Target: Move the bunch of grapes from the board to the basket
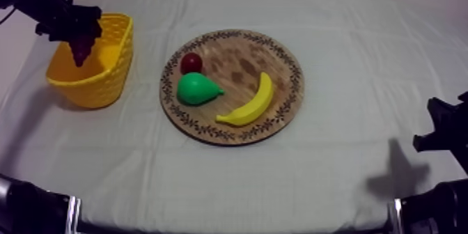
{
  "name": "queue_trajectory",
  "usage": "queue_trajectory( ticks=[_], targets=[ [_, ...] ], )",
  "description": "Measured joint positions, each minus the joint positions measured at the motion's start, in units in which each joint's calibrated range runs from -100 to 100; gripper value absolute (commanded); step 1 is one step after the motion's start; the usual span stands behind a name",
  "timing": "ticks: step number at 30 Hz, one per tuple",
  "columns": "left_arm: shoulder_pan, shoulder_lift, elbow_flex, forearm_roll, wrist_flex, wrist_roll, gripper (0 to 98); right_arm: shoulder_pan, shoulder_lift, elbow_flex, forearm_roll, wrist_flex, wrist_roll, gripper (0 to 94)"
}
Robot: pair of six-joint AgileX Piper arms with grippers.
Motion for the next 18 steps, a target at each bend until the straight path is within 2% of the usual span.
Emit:
queue_trajectory(
  ticks=[18],
  targets=[
    [-0.19, 7.47, 0.62, -0.17, -3.74, -0.69, 43.1, 0.00, 0.00, 0.00, 0.00, 0.00, 0.05, 0.5]
  ],
)
